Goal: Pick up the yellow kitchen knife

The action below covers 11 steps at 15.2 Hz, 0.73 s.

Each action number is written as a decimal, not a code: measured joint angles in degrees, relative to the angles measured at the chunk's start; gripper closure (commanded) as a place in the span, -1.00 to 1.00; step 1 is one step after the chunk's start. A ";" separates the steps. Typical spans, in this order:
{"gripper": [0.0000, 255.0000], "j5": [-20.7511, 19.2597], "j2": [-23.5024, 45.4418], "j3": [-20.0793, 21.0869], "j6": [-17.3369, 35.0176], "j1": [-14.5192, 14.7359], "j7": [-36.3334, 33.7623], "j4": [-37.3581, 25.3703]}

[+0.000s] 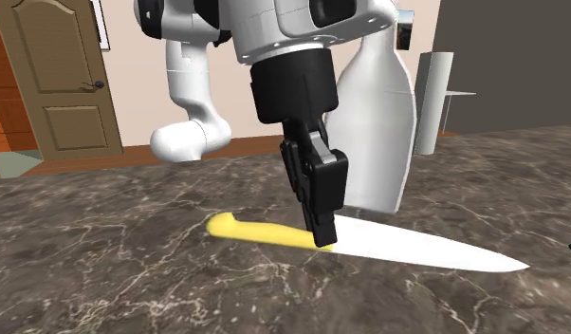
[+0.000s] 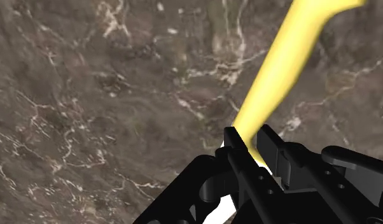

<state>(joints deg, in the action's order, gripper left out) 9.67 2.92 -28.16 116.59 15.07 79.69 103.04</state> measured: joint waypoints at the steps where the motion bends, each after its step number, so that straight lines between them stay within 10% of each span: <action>1: 1.00 -0.10 -0.08 0.00 -0.75 0.00 -0.11 -0.60; 11: 1.00 -0.43 0.13 -0.18 -8.50 -0.20 -1.02 -8.51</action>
<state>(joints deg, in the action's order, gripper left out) 9.24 3.05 -28.34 108.09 14.87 78.67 94.53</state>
